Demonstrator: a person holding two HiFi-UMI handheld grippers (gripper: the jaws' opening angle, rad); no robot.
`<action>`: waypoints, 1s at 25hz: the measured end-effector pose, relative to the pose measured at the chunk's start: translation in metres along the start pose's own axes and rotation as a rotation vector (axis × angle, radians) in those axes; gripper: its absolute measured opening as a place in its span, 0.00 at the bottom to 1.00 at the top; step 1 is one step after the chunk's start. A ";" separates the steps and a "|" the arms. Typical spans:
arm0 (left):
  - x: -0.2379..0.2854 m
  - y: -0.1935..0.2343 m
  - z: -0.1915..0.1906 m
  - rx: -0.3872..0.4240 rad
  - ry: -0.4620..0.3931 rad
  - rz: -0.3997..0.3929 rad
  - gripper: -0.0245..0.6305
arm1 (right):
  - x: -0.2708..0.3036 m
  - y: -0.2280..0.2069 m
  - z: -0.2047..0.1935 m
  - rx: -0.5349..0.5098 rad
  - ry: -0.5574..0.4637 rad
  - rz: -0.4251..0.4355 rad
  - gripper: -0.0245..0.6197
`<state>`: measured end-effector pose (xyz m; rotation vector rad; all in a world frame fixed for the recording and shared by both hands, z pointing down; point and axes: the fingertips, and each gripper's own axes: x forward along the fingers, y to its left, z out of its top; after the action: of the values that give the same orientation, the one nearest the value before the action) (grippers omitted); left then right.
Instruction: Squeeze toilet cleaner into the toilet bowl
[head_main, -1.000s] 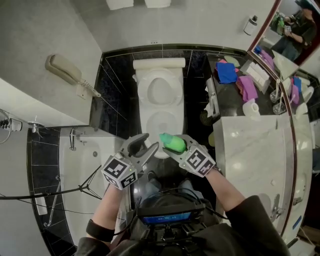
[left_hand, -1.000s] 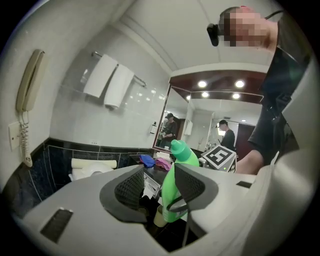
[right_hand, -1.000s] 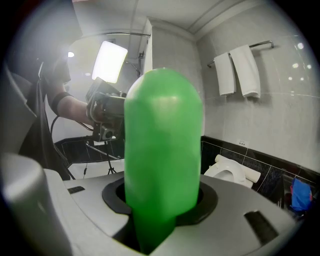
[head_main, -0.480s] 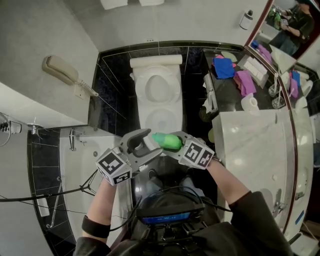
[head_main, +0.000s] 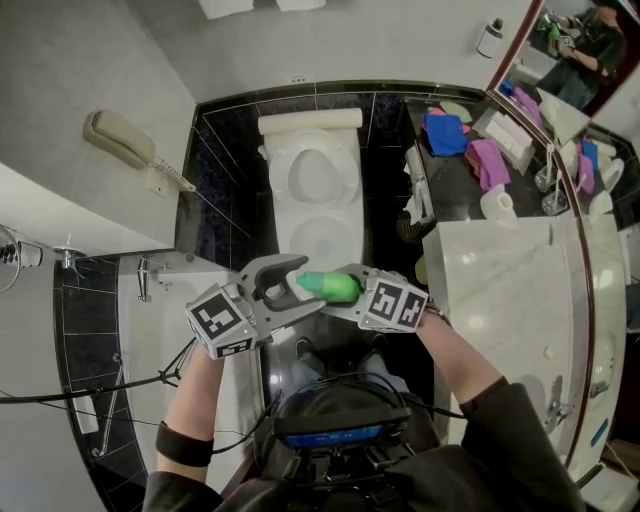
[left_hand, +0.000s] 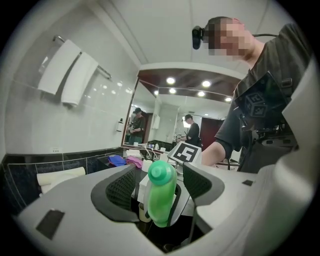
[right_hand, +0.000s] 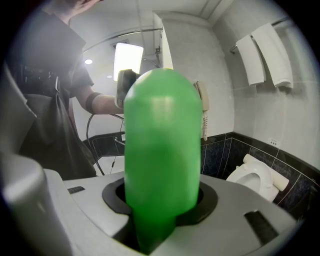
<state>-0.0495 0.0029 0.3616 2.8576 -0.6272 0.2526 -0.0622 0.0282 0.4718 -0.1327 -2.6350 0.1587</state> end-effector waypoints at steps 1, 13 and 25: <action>0.000 0.000 0.000 0.004 0.000 -0.002 0.49 | 0.001 0.001 0.000 -0.005 0.003 0.003 0.32; 0.004 -0.005 0.004 -0.018 -0.021 -0.015 0.39 | 0.000 0.001 -0.002 0.012 -0.014 -0.013 0.32; 0.005 -0.007 0.004 -0.120 -0.051 -0.060 0.26 | -0.003 0.000 -0.003 -0.033 -0.009 -0.035 0.32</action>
<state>-0.0411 0.0066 0.3578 2.7695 -0.5450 0.1277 -0.0577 0.0282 0.4732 -0.0974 -2.6480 0.1044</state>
